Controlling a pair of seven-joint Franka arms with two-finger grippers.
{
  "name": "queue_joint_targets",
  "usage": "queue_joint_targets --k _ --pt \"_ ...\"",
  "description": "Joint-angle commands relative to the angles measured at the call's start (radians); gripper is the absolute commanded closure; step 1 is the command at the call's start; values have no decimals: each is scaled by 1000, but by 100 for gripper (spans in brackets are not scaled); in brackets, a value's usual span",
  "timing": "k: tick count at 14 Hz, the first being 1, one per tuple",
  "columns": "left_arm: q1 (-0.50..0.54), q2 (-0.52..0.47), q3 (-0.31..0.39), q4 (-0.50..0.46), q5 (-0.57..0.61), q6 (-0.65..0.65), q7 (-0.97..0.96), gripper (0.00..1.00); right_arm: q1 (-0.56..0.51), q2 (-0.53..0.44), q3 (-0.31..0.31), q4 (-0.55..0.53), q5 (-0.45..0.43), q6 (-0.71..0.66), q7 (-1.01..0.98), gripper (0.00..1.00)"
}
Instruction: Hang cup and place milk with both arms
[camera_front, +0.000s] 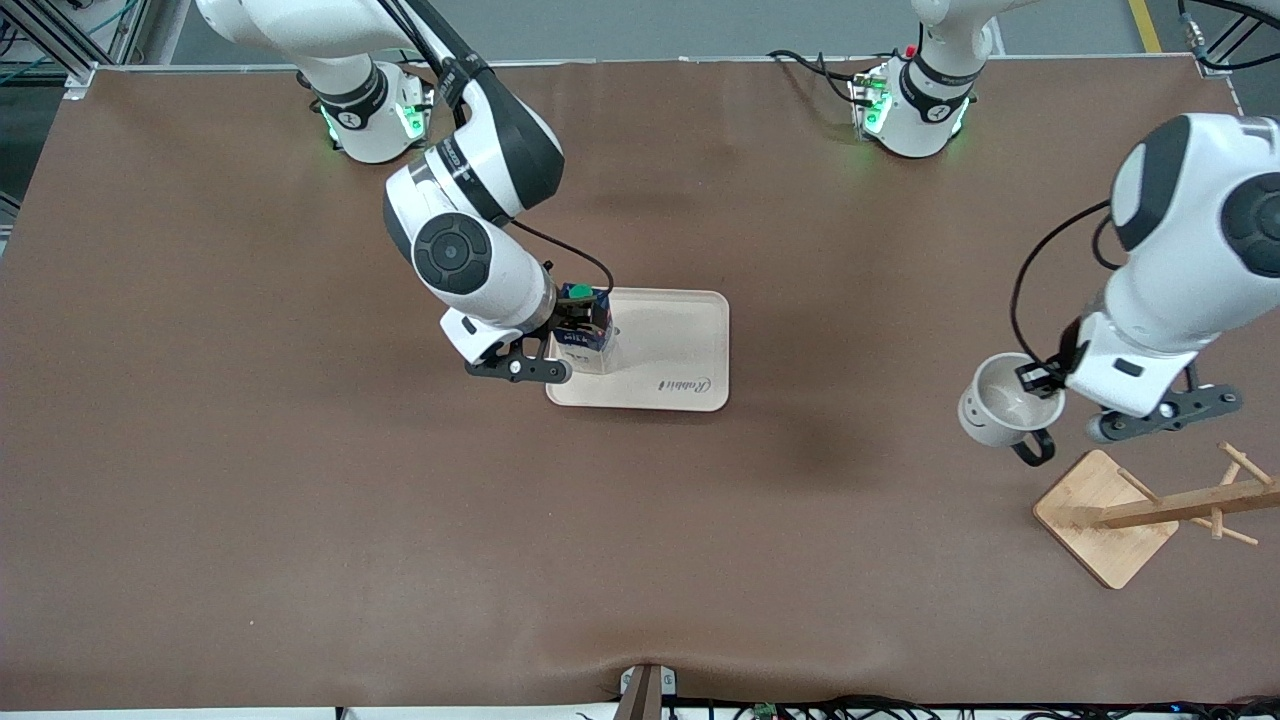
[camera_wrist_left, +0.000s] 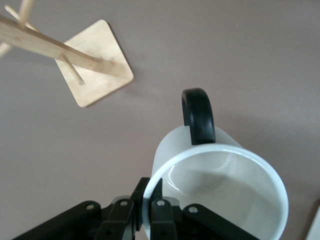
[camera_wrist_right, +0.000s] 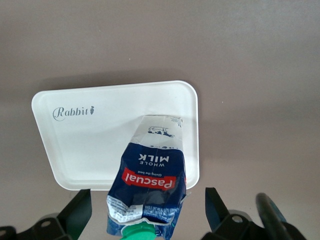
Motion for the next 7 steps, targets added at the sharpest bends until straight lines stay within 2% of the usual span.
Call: queue_joint_targets --k 1,4,7 --pt "59 3 -3 60 -25 -26 157 100 2 0 -1 7 15 -13 20 0" --pt "129 32 -3 109 -22 -26 350 100 18 16 -1 4 15 -3 79 0" --pt "142 38 0 119 -11 -26 439 100 24 36 -1 4 15 -2 90 0"
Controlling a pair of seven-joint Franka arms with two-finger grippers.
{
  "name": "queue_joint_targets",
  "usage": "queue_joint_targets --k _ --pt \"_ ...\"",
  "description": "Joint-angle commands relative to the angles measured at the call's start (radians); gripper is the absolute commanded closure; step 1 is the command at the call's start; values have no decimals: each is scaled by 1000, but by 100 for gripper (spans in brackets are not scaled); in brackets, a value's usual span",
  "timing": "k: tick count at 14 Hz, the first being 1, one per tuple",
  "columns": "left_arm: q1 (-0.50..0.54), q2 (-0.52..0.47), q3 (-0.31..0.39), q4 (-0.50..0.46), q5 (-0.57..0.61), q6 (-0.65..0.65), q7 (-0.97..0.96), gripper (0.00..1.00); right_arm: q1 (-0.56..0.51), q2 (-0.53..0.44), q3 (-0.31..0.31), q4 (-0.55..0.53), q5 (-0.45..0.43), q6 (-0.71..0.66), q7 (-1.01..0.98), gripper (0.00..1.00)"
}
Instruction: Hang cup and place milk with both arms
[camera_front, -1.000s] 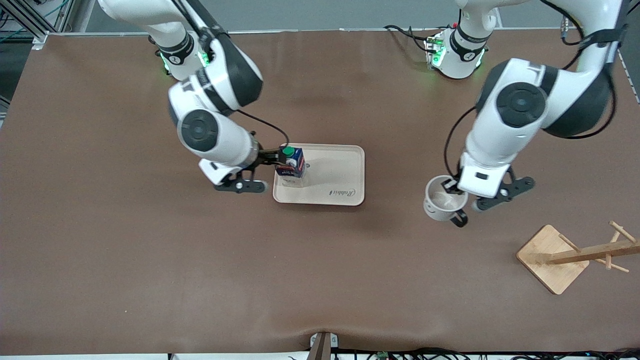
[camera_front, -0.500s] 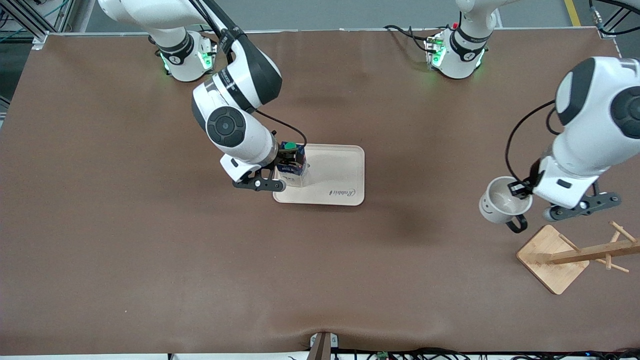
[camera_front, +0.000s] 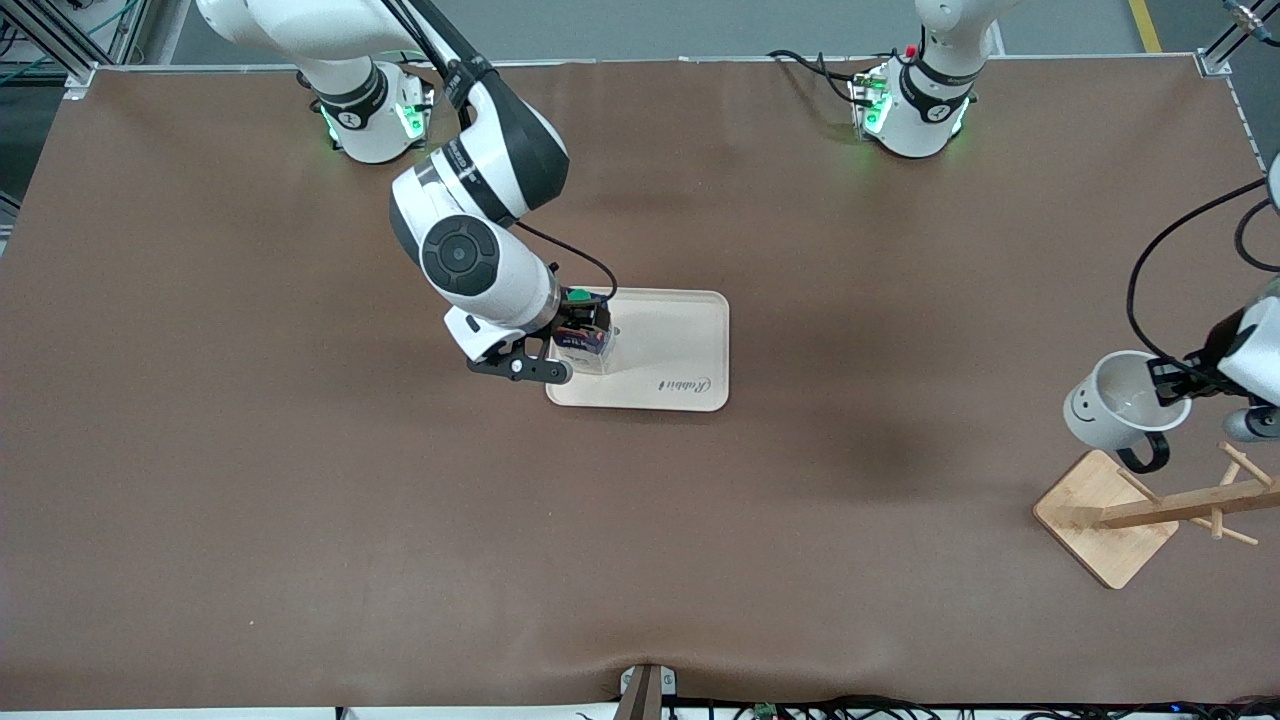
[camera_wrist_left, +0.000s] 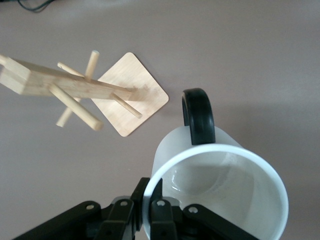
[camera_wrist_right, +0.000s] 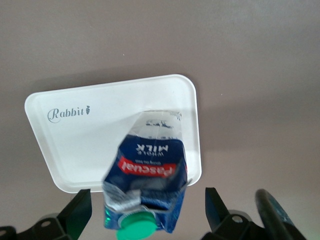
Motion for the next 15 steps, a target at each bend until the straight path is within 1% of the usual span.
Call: queue_joint_targets --k 1,3,5,6,8,10,11,12,13,15 --pt "9 16 -4 33 -7 -25 91 100 8 31 -2 5 15 4 25 0" --pt "51 18 -4 33 -7 -25 153 100 6 47 -2 5 15 46 42 0" --pt "75 23 -4 33 -8 -25 206 100 1 55 -2 6 13 41 42 0" --pt "89 26 -4 34 -10 -24 213 100 4 55 -2 6 13 35 42 14" --pt "109 27 -4 34 -10 -24 213 100 3 56 -2 8 15 -8 57 56" --pt "111 29 -4 34 -11 -24 213 100 7 62 -2 8 13 -12 65 57" --pt "112 32 -4 36 -11 -24 214 100 6 64 -2 8 15 -12 66 62" --pt "121 32 -4 36 -11 -22 213 100 0 64 -1 16 16 -17 63 98" --pt "130 33 -4 39 -11 -18 213 100 3 59 -2 22 15 -32 77 100" --pt "132 44 -4 56 -11 -14 214 100 -12 61 -5 64 13 -61 85 100"
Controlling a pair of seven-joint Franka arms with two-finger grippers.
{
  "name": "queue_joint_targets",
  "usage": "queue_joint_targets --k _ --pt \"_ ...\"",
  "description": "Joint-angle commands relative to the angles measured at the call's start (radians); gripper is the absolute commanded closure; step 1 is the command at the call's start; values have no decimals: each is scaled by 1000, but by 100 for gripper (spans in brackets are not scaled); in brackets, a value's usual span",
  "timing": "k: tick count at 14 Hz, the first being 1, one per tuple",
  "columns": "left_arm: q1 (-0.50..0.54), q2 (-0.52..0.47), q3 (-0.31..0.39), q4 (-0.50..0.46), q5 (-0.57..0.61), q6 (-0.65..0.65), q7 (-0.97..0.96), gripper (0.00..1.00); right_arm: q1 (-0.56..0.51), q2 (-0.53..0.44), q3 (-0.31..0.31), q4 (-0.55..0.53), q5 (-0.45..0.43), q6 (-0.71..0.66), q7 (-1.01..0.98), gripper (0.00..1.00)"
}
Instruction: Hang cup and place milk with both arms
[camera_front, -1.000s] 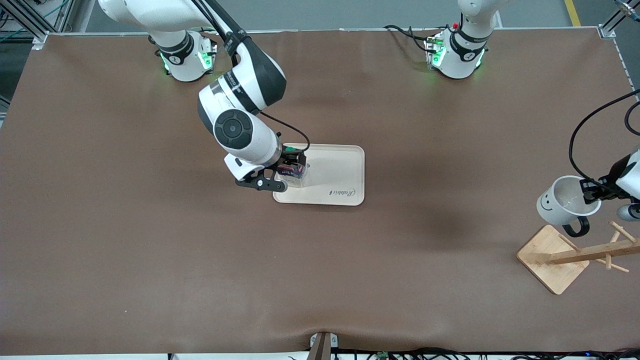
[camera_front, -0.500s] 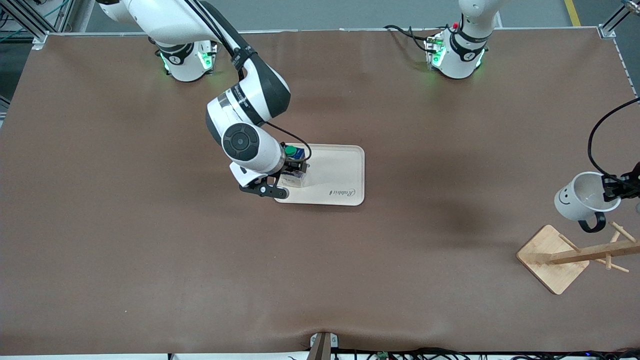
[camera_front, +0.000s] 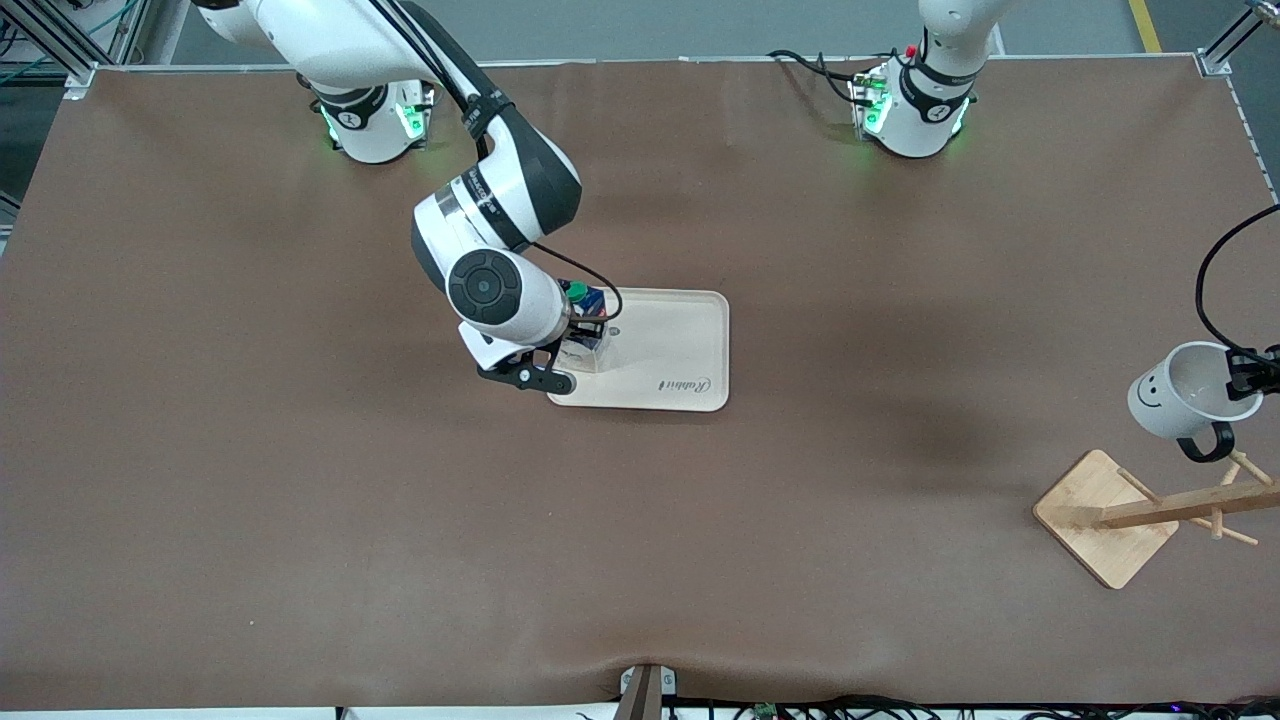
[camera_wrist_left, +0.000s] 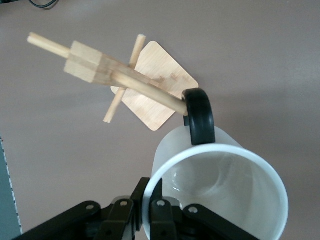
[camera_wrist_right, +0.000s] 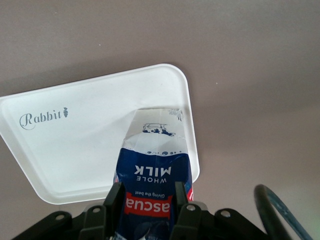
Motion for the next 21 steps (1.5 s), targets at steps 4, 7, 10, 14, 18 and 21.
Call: queue_joint_targets --k 4,7,10,14,18,21 --pt "40 44 -8 62 -13 -6 53 100 -71 7 -4 152 9 -171 12 100" --pt "60 66 -8 64 -11 21 103 100 -132 7 -3 209 10 -255 -14 100" --pt "60 89 -8 64 -11 49 95 76 -241 4 -6 212 4 -381 -216 100" --pt "49 87 -18 64 -16 49 43 0 -397 4 -7 211 -13 -381 -413 100" --pt "37 35 -56 59 -19 28 -101 0 -499 27 -7 202 -154 -374 -514 100" --pt "38 -9 -96 62 -25 -63 -184 0 -591 44 -7 171 -191 -377 -664 93"
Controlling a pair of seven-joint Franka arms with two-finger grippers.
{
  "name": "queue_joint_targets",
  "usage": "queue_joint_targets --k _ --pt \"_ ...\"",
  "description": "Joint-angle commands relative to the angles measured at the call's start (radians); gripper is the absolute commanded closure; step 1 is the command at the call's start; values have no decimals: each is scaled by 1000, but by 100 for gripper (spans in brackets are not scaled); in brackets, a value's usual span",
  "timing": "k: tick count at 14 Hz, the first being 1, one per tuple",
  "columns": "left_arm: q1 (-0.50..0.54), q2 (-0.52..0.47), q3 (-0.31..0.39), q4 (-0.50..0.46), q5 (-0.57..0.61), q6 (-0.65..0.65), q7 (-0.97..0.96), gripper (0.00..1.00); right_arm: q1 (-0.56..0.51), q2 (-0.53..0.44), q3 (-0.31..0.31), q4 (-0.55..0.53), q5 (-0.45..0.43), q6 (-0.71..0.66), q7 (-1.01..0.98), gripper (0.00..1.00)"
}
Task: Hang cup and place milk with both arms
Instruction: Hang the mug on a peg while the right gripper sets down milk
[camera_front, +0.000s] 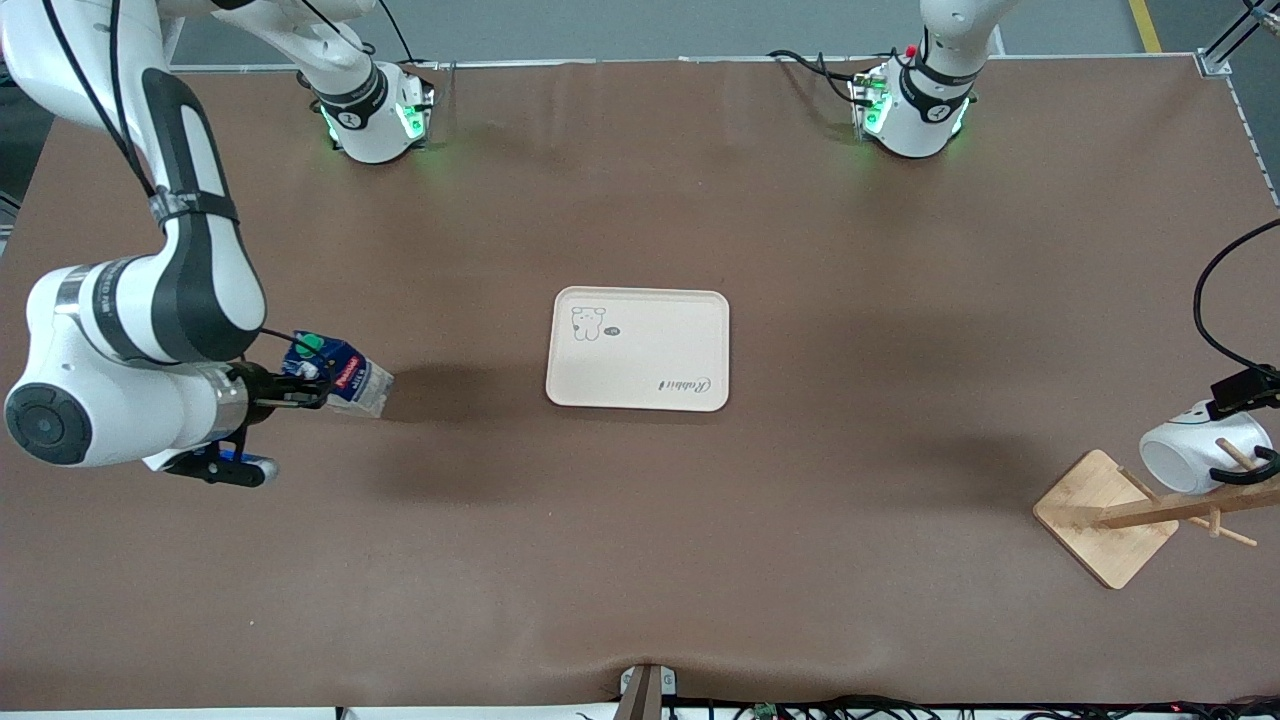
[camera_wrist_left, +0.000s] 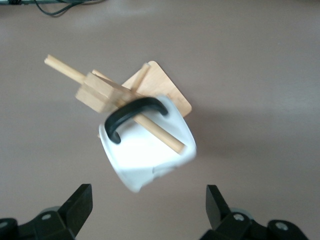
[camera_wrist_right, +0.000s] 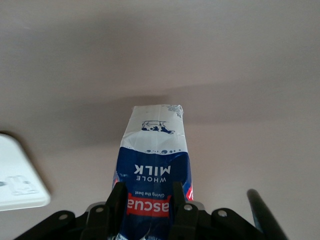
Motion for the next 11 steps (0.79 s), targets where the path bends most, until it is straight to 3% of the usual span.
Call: queue_joint_targets --k 1,4,8,9,10,11 --pt "5 -68 -20 -4 -29 -70 -41 0 -97 16 21 -29 -42 -7 -140 92" --pt "5 -103 -50 -3 -36 -114 -47 0 -151 42 21 -37 -100 4 -214 91" --pt "7 -183 -96 -3 -49 -150 -49 0 -169 64 21 -71 -108 94 -231 88" --pt "7 -197 -99 -1 -54 -177 -49 0 -171 64 21 -71 -109 96 -231 78" --pt "7 -201 -102 -1 -74 -197 -51 0 -166 72 21 -71 -111 106 -232 50" --pt "7 -207 -101 -1 -94 -217 -52 0 -166 73 21 -71 -114 108 -232 12"
